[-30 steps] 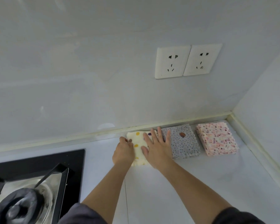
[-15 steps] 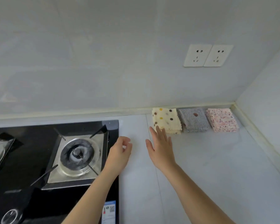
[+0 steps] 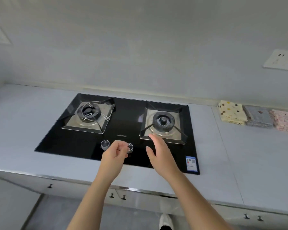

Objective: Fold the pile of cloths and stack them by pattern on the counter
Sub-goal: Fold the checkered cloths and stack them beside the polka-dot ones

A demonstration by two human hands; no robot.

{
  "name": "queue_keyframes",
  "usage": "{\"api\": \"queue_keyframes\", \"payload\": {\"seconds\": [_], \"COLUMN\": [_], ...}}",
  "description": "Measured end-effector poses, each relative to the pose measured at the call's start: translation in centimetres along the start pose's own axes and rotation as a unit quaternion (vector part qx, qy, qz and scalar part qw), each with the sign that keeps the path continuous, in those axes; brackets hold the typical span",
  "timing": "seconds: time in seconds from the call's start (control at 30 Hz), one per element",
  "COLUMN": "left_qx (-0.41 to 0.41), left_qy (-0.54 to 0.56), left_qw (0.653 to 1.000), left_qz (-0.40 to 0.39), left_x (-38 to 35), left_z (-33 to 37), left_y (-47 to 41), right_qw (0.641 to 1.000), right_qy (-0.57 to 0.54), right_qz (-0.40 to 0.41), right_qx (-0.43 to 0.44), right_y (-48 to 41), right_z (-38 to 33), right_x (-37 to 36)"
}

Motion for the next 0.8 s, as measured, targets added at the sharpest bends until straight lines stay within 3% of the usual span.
{"api": "queue_keyframes", "payload": {"seconds": [0.23,0.8], "left_qx": [0.009,0.025], "left_qy": [-0.002,-0.125], "left_qw": [0.999,0.982], "left_qz": [0.039,0.141], "left_x": [7.4,28.8], "left_z": [-3.0,-11.8], "left_y": [-3.2,-21.2], "right_qw": [0.998,0.966], "right_qy": [-0.004,-0.016], "right_qz": [-0.055,-0.225], "right_qx": [0.043,0.130], "right_y": [-1.9,-12.8], "right_z": [-6.6,-23.1], "right_x": [-6.9,-29.0]}}
Point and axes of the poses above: each hand's wrist, its own y-axis away from the middle knuckle, its own x-axis out of the back of the hand, z = x × y, the point moved 1 cm from there along -y, towards the middle knuckle, and after that the axes turned 14 degrees about z, right-handed, at the moved point
